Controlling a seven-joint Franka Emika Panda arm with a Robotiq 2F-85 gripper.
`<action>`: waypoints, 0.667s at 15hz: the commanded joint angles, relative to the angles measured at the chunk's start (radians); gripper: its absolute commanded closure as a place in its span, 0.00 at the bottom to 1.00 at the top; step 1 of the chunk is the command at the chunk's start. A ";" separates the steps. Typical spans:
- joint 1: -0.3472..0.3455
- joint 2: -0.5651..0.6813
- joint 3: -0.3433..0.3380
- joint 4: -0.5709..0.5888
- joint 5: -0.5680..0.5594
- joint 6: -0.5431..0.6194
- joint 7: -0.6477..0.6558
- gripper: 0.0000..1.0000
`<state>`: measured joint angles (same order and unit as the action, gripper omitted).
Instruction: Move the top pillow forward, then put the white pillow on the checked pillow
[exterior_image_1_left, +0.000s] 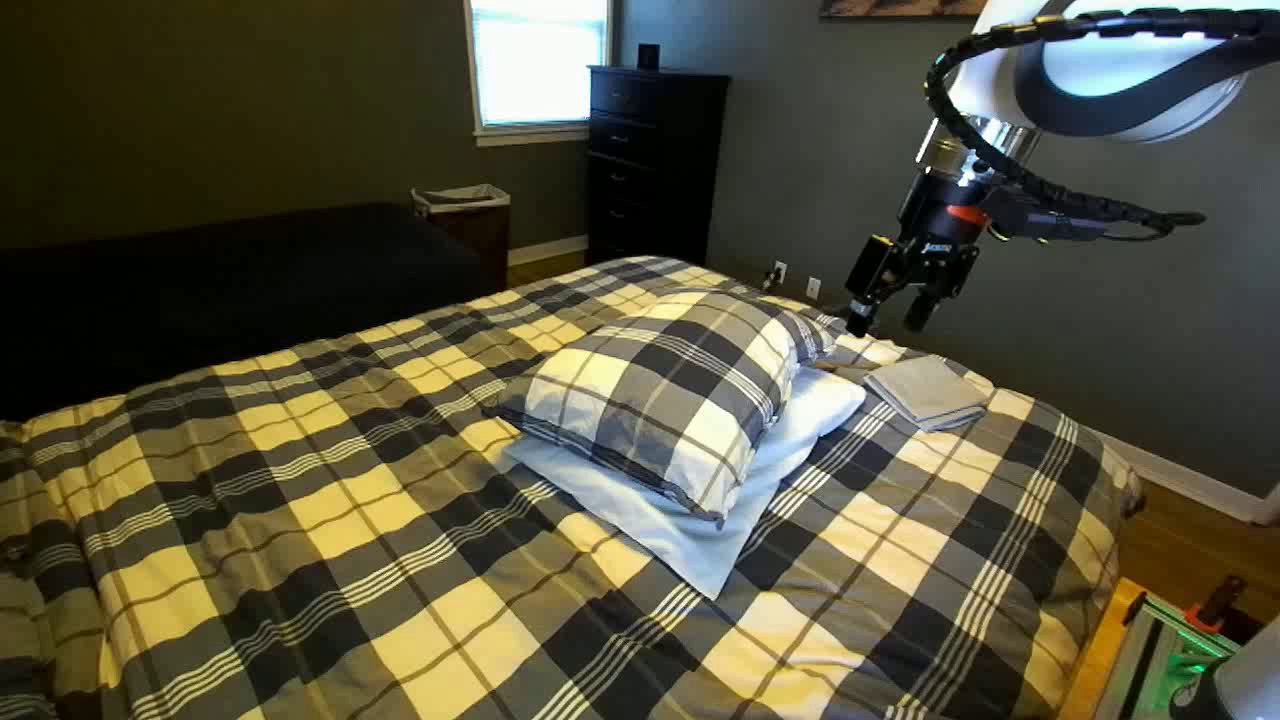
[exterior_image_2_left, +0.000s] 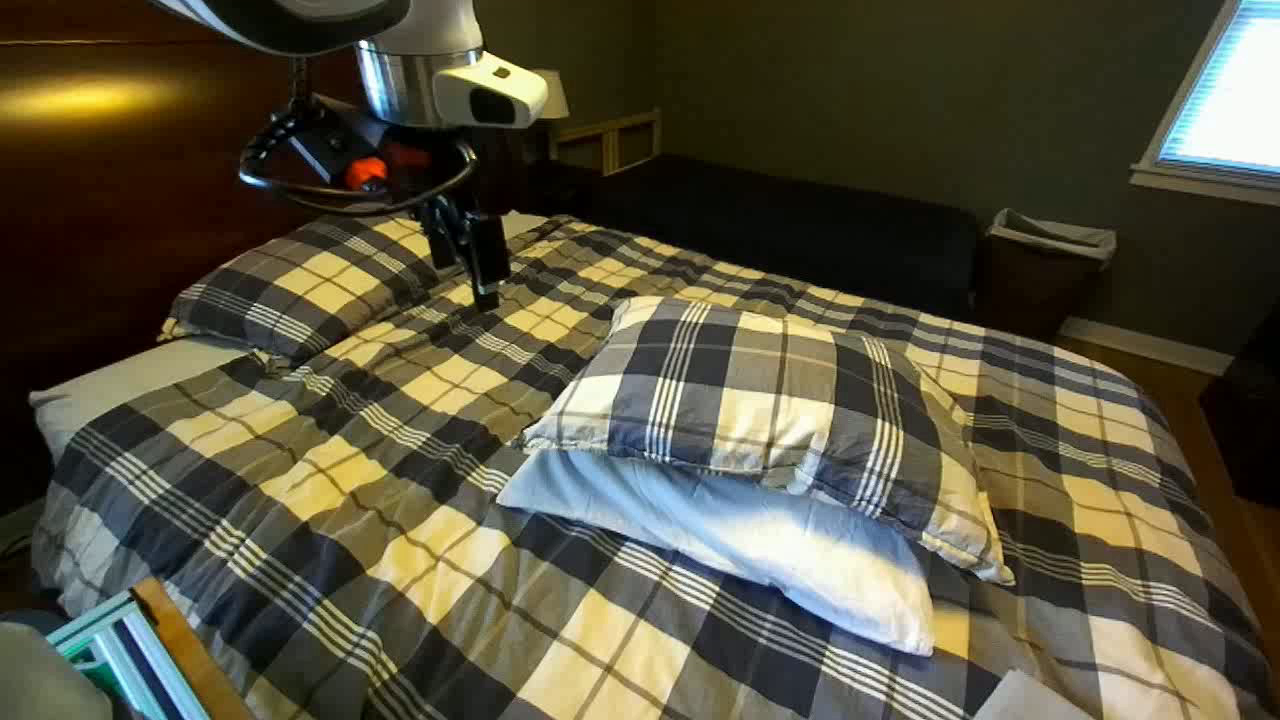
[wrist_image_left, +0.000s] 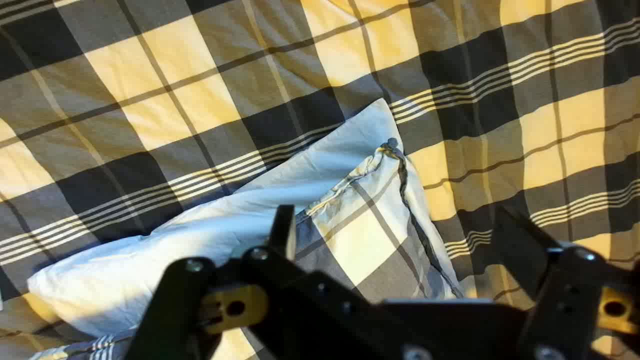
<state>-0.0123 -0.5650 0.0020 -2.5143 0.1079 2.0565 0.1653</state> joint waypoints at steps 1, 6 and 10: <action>-0.007 0.000 0.005 0.002 0.003 -0.003 -0.003 0.00; -0.007 0.000 0.005 0.002 0.003 -0.003 -0.003 0.00; -0.033 -0.027 0.046 0.045 -0.092 0.077 0.018 0.00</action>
<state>-0.0146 -0.5750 0.0113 -2.5052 0.0829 2.0788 0.1633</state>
